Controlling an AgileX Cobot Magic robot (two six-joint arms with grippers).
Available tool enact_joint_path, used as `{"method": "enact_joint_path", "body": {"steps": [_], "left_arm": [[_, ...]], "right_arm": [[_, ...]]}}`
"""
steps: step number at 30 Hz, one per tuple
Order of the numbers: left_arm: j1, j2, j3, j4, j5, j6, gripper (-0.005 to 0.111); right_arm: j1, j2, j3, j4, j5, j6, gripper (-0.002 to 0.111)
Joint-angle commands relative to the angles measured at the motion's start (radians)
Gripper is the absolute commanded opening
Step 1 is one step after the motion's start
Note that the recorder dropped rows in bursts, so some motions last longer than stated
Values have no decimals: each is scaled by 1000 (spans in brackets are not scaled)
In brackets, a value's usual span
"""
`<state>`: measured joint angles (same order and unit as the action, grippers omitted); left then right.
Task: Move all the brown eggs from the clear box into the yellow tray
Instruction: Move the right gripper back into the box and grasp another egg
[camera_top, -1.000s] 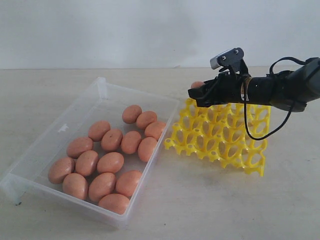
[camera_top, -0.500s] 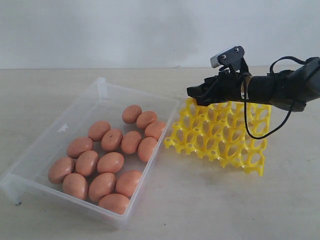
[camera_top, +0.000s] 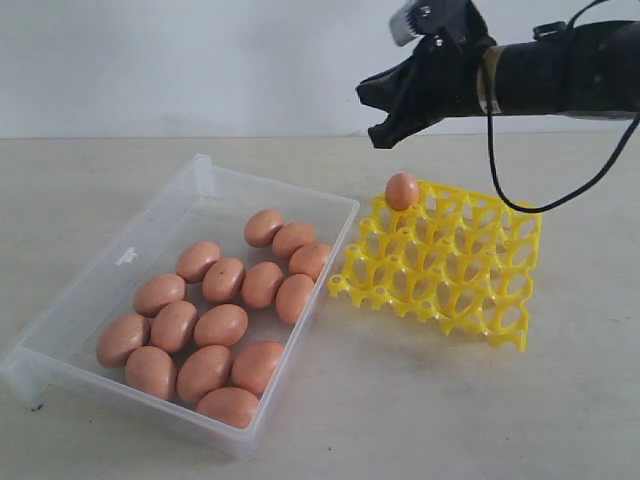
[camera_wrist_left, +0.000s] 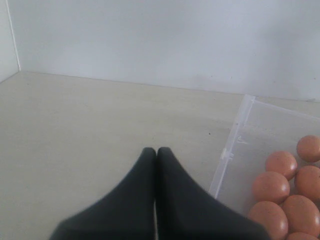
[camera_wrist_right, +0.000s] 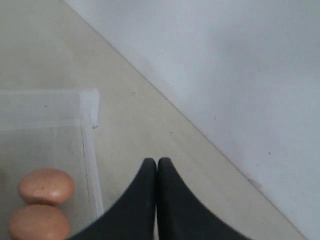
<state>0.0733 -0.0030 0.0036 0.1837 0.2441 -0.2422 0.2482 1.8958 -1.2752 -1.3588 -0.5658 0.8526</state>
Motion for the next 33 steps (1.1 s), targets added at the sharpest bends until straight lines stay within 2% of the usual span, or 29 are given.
{"method": "enact_joint_path", "body": {"steps": [1,4,5,6,8,11,13,14,16,18,22,28,30,33], "left_arm": [[-5,3,-4,-2,-13,7,-4],[-5,3,-4,-2,-13,7,-4],[-5,3,-4,-2,-13,7,-4],[-5,3,-4,-2,-13,7,-4],[-5,3,-4,-2,-13,7,-4],[-5,3,-4,-2,-13,7,-4],[-5,3,-4,-2,-13,7,-4],[-5,3,-4,-2,-13,7,-4],[-5,3,-4,-2,-13,7,-4],[-5,3,-4,-2,-13,7,-4],[-5,3,-4,-2,-13,7,-4],[-5,3,-4,-2,-13,7,-4],[-5,3,-4,-2,-13,7,-4],[-5,3,-4,-2,-13,7,-4]], "right_arm": [[156,-57,-3,-110,453,73,0],[311,-56,-22,-46,1085,88,0],[354,-48,-40,28,1246,20,0],[382,-46,-62,148,1325,-106,0],[406,-49,-109,553,1329,-445,0],[406,-39,-223,1308,1401,-1071,0],[409,-25,-291,1598,1503,-1285,0],[413,-13,-332,1748,1558,-1324,0],[418,3,-377,1893,1610,-1368,0],[429,22,-420,1907,1635,-1390,0],[460,46,-459,1805,1647,-1461,4],[523,99,-459,1627,1720,-1626,39],[541,116,-459,1586,1722,-1688,43],[550,142,-459,1578,1720,-1822,44]]}}
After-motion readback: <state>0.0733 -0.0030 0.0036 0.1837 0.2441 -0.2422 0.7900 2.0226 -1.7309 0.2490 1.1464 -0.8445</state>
